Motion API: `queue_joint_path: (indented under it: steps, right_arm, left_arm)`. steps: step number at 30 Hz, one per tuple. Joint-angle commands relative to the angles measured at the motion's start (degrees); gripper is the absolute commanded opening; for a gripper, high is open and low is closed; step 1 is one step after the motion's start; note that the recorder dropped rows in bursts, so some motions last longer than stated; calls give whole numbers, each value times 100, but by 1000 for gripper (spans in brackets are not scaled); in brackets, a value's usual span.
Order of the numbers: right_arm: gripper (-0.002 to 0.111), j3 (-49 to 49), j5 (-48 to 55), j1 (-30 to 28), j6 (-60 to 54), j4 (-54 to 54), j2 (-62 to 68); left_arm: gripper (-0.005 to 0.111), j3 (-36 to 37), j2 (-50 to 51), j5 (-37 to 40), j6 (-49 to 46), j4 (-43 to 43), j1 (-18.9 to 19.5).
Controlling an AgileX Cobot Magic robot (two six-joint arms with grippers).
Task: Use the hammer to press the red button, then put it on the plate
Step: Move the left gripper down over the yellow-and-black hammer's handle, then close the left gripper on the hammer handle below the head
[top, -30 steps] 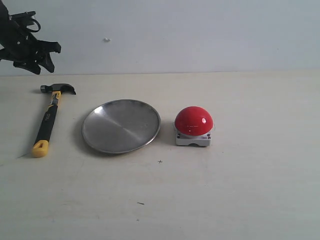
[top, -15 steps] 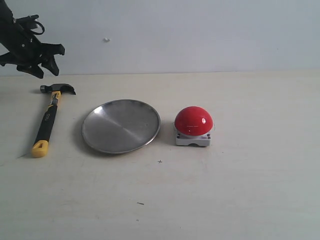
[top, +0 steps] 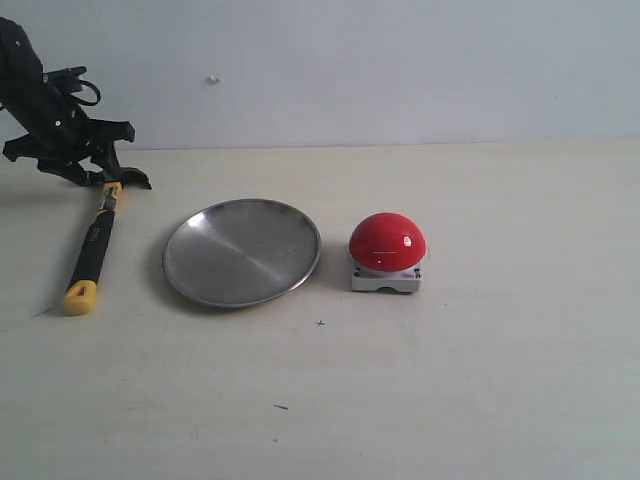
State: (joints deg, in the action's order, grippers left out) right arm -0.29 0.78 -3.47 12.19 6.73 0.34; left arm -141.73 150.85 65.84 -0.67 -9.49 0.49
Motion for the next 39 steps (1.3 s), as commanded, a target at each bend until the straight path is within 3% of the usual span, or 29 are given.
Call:
queue_joint_path:
  steps: [1,25,29,33,39]
  right_arm:
    - [0,29,-20,-31,-9,34,-34]
    - [0,29,-20,-31,-9,34,-34]
    - [0,29,-20,-31,-9,34,-34]
    - [0,29,-20,-31,-9,34,-34]
    - [0,29,-20,-31,-9,34,-34]
  left_arm:
    - [53,-41,133,-215,111,46,-8]
    - [52,-41,367,-536,129,67,-8]
    - [42,-41,377,-460,129,119,-8]
    - [51,-41,376,-423,129,98,-8]
    - [51,-41,403,-410,113,98,-8]
